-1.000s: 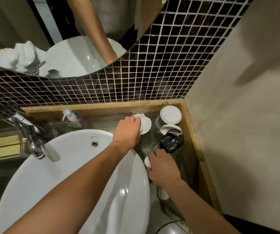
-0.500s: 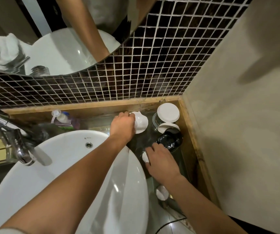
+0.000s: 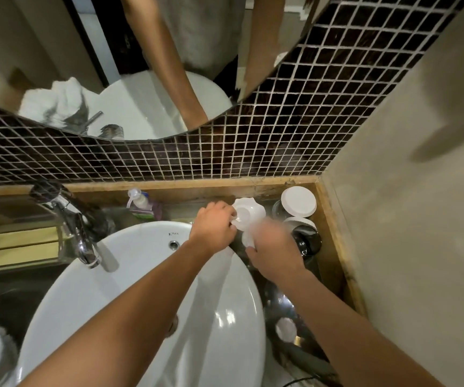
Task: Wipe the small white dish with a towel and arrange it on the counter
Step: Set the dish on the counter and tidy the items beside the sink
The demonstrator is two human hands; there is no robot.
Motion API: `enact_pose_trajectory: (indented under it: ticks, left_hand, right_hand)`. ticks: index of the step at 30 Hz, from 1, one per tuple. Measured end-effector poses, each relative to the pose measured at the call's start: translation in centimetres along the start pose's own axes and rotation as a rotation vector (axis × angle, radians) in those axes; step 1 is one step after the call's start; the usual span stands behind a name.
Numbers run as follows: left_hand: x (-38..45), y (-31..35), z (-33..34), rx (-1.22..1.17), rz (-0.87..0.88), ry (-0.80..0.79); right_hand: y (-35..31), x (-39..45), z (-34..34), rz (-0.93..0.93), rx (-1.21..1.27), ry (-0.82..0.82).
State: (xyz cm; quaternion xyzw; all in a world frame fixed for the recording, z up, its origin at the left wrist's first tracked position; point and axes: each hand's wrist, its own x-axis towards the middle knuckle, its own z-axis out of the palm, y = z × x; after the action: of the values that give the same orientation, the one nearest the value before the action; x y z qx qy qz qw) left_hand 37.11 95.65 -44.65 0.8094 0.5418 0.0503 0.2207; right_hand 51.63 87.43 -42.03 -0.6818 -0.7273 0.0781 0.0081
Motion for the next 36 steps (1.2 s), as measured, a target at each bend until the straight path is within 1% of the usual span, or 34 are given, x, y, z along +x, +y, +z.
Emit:
enact_pose_trajectory:
  ticks: [6,10,12,18,22,26,29,33,36]
  left_hand:
    - [-0.5,-0.9,-0.1,-0.049,0.017,0.035]
    - [0.0,-0.6,0.6,-0.077,0.036,0.088]
    - [0.4,-0.5,0.9,-0.069,0.051,0.076]
    - [1.5,-0.1,1.2,0.055,0.102,0.025]
    - [1.8,-0.3,1.4,0.056,0.086,0.01]
    - [1.7,-0.6,1.4,0.06,0.082,0.007]
    - [1.5,-0.5,1.0,0.07,0.091,0.021]
    - [0.7,0.4,0.4,0.111,0.135,0.026]
    - [-0.3,1.5,0.0,0.115,0.165,0.047]
  right_hand:
    - [0.8,3.0,-0.2,0.014,-0.122,0.056]
    - [0.9,5.1,0.2,0.035,-0.061,-0.008]
    - [0.9,6.2,0.6,0.043,-0.025,-0.046]
    - [0.9,8.4,1.9,0.085,-0.049,-0.147]
    - [1.3,9.2,2.5,0.13,-0.008,-0.196]
    - [1.6,8.8,2.7,0.135,0.004,-0.205]
    - [1.8,8.0,2.2,0.124,0.023,-0.179]
    - [1.9,5.8,1.3,0.048,0.021,-0.031]
    - [1.7,3.5,0.5,0.016,0.028,0.008]
